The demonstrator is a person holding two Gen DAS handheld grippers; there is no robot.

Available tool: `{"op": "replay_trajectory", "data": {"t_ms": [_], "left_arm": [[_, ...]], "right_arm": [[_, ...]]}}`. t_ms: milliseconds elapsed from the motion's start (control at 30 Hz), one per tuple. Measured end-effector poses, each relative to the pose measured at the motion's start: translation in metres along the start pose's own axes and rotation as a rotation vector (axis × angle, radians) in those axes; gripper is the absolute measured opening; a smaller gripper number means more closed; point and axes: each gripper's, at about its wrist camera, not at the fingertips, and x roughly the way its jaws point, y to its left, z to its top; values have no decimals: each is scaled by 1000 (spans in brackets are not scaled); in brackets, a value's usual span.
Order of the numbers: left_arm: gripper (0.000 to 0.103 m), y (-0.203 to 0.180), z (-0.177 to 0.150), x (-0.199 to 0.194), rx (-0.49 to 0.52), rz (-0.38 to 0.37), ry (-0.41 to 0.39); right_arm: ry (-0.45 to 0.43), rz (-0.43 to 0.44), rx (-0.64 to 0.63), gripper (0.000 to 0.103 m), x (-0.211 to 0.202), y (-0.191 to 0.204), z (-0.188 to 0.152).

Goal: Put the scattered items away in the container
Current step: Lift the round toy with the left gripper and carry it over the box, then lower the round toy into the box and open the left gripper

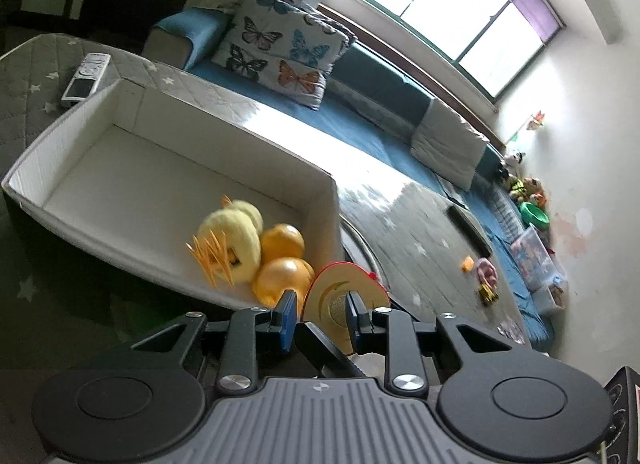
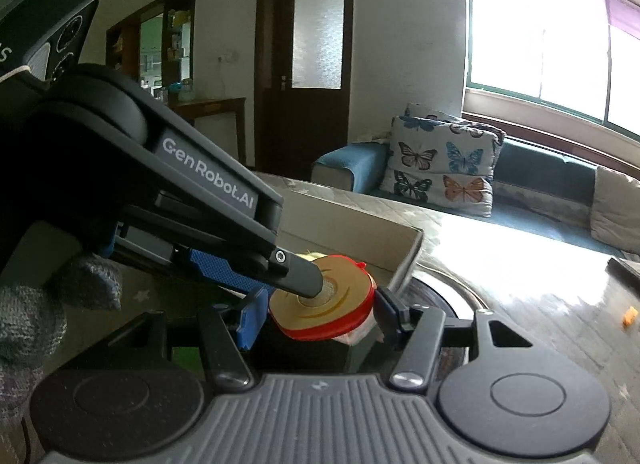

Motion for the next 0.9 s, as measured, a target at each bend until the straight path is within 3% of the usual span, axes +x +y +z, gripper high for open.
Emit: {"op": "replay_trajectory", "data": {"t_ms": [433, 900], "left_arm": [[28, 27, 27, 33, -43, 60, 8], [28, 24, 48, 56, -35, 44, -1]], "right_arm": [[34, 45, 18, 59, 57, -3, 7], [27, 28, 32, 59, 83, -25, 18]]}}
